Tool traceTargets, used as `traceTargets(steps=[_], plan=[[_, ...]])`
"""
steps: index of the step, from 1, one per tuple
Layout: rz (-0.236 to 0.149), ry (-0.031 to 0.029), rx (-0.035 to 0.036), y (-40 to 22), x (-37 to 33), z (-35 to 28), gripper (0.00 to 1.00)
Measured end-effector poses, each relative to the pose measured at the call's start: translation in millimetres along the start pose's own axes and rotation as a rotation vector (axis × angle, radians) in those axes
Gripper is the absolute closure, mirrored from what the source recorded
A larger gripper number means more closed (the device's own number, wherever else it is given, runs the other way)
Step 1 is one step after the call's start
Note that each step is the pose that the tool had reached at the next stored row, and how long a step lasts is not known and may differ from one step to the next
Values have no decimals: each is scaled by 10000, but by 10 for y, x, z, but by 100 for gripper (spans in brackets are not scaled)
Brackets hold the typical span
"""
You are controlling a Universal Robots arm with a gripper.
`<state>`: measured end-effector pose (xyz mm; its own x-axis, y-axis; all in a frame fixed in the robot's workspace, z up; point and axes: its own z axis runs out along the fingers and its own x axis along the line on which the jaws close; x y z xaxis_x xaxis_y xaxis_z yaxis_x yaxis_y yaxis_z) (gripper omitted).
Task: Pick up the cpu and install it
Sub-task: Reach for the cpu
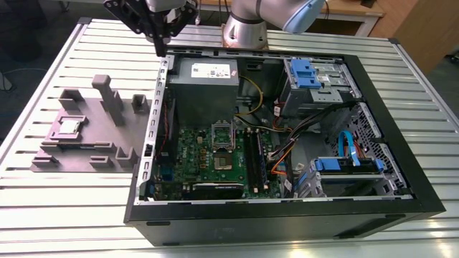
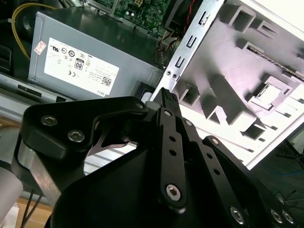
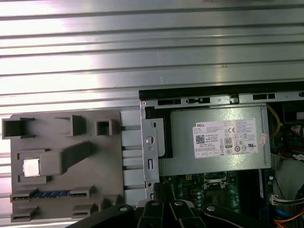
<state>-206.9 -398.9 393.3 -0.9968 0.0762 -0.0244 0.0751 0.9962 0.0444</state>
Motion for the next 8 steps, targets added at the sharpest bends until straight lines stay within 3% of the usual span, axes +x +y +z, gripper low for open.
traceTargets(steps=[8], plan=[[0,0,1,-2,33,-1,89]])
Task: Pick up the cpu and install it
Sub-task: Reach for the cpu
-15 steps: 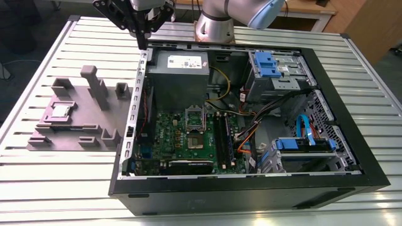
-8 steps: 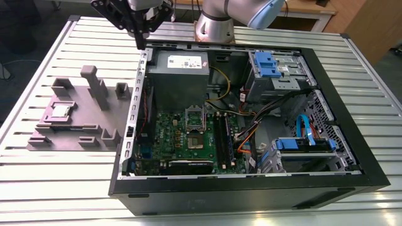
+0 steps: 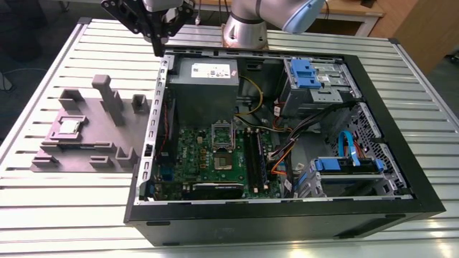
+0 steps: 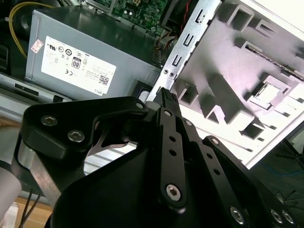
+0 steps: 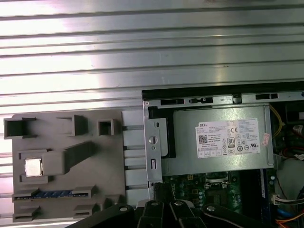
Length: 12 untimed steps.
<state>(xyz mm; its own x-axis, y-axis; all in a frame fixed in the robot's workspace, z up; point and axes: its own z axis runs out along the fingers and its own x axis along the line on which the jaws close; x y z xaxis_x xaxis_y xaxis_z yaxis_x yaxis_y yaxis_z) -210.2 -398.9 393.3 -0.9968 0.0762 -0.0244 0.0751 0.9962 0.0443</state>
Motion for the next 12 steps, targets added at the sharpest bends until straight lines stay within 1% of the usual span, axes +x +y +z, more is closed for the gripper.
traceTargets(steps=[12], plan=[[0,-1,-1,-5,61,-1,89]])
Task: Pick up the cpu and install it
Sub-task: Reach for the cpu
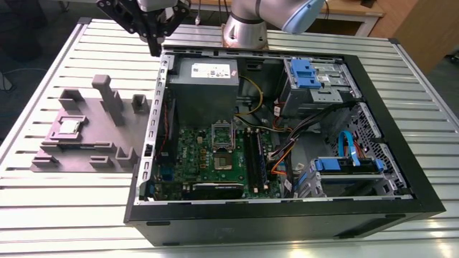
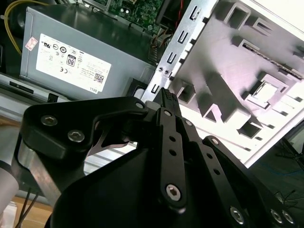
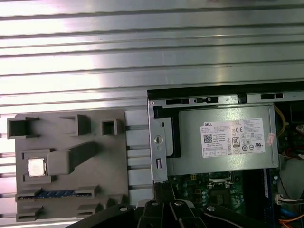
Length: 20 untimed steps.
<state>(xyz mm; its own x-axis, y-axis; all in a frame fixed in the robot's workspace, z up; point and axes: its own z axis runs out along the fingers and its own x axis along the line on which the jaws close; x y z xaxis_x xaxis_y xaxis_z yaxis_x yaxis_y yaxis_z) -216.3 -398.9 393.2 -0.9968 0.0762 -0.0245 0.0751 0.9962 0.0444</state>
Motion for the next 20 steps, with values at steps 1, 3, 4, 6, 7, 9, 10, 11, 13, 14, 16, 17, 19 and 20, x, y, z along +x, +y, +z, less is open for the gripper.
traceTargets(steps=[1,3,4,6,7,9,10,11,13,14,16,17,19,20], plan=[[0,1,0,0,5,-1,89],[0,0,0,-1,16,-1,89],[0,0,0,-1,21,-1,89],[0,0,0,-2,32,-1,89],[1,1,0,-3,38,-2,89],[0,0,0,-4,50,-2,89],[0,0,0,-4,55,-2,89],[0,0,0,-4,61,-2,89],[0,1,1,-5,70,-3,89],[0,1,1,-5,73,-3,89],[0,1,0,-6,82,-3,89],[0,0,0,-6,86,-3,89],[0,1,0,-7,94,-3,89],[0,1,1,-7,98,-3,89]])
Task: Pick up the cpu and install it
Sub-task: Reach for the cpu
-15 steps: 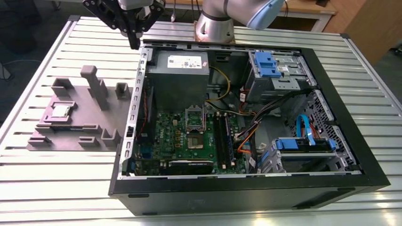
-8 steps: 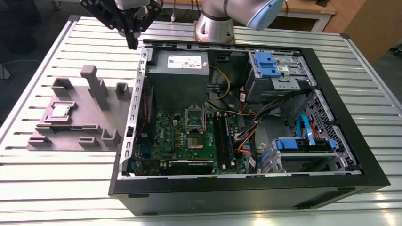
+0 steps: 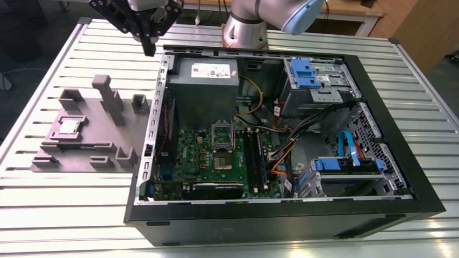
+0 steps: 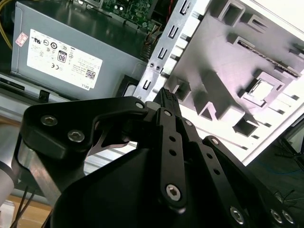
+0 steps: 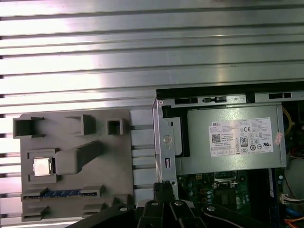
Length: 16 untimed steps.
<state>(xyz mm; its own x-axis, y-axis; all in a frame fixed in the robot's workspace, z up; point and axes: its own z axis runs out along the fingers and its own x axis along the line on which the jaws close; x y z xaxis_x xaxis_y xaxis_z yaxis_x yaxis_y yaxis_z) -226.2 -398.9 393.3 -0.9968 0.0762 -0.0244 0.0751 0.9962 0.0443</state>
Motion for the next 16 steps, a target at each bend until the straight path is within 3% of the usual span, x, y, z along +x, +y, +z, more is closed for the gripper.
traceTargets(steps=[16], plan=[[0,2,0,-5,62,0,89]])
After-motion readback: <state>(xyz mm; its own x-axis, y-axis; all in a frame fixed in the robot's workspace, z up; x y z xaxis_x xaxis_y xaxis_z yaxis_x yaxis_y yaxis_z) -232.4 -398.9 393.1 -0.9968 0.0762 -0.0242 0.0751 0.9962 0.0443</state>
